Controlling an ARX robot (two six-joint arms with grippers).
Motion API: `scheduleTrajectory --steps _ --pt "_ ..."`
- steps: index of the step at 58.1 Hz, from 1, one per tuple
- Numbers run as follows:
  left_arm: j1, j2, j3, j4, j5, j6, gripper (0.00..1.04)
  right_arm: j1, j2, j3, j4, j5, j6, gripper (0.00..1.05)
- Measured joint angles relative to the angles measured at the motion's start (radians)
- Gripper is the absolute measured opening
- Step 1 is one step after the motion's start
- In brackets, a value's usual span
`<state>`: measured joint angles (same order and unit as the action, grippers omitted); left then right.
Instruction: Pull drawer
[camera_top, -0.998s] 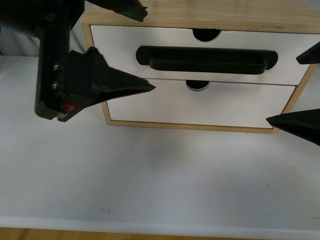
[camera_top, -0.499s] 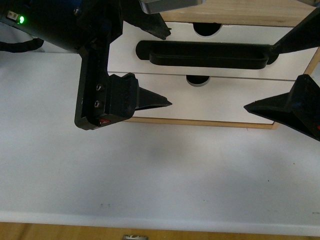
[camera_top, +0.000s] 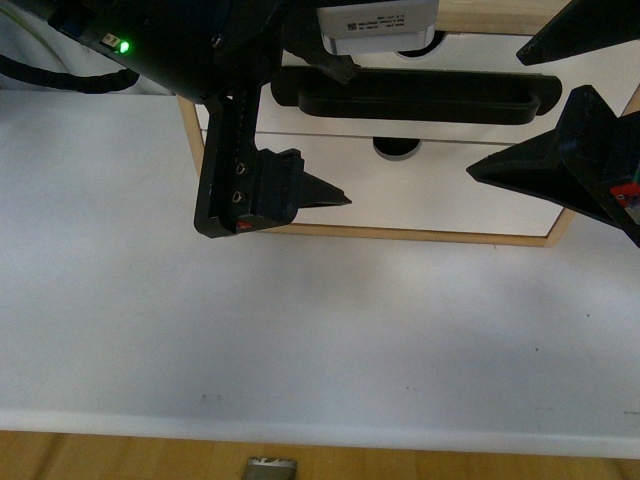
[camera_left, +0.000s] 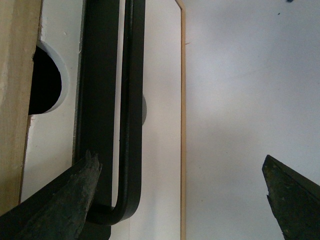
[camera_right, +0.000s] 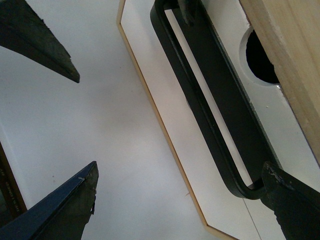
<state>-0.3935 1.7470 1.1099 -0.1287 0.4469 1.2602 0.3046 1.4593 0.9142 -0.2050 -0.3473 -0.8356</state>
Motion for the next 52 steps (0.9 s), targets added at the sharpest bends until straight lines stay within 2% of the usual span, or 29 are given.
scheduleTrajectory --steps 52 --pt "0.026 0.089 0.086 -0.073 -0.055 0.122 0.98 0.0 0.206 0.104 0.051 0.01 -0.014 0.96"
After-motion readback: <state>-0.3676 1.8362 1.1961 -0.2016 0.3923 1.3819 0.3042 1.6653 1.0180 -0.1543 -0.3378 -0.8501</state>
